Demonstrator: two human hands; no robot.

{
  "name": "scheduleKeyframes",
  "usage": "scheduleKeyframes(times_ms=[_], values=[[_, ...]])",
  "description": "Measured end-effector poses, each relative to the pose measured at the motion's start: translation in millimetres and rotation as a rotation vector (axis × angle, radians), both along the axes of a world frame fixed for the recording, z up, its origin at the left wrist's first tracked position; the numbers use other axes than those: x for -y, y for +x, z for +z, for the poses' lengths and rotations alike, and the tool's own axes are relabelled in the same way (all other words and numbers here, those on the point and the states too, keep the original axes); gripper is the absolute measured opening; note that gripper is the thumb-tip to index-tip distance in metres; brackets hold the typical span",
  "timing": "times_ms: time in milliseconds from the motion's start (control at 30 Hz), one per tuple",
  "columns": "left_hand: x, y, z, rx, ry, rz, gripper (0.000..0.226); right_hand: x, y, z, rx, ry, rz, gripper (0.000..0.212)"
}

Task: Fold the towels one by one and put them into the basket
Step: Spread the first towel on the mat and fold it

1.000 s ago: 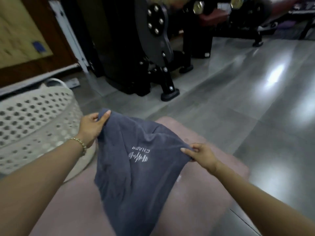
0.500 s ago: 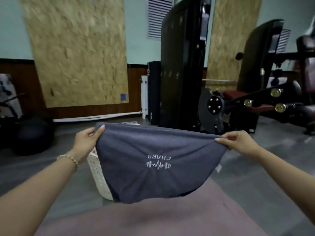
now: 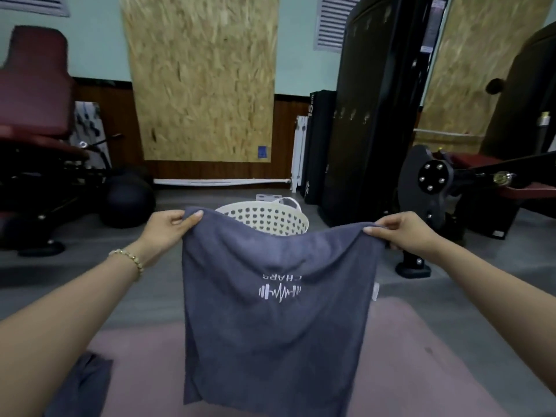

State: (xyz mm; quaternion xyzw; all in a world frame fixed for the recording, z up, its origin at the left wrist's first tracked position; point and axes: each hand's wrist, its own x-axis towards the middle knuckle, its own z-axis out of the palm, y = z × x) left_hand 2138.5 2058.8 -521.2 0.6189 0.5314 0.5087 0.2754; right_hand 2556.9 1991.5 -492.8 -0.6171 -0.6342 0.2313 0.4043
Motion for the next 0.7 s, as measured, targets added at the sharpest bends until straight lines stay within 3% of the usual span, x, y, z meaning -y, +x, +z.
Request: scheduleKeyframes(times_ms=[100,233,267,367,433,500,600,633,700], values=[[22,-5,-12,-0.111,-0.224,-0.169,0.032,12,-17,-13,-0.07,-0.187,0.11,0.013],[51,2,-32,-0.017,-0.452,-0.374,0.041,17,-36,-37,-0.174,-0.393,0.223,0.014],[54,5,-38,0.017,-0.513,-0.421,0.041,17,-41,-43,-0.206,-0.438,0.252,0.017],[52,15,-56,0.126,-0.676,-0.571,0.041,7,-52,-63,-0.307,-0.536,0.382,0.064],[45,23,-65,0.163,-0.774,-0.659,0.056,-3,-55,-79,-0.384,-0.598,0.457,0.068],[33,28,-74,0.279,-0.864,-0.716,0.054,-18,-54,-93,-0.518,-0.654,0.492,0.06],[2,29,-98,0.559,-0.918,-0.577,0.03,-50,-48,-117,-0.69,-0.664,0.41,0.046],[-12,28,-112,0.534,-0.916,-0.475,0.021,-62,-46,-130,-0.656,-0.664,0.333,0.038],[-38,24,-152,0.278,-0.879,-0.274,0.019,-89,-41,-164,-0.379,-0.656,0.156,0.027]])
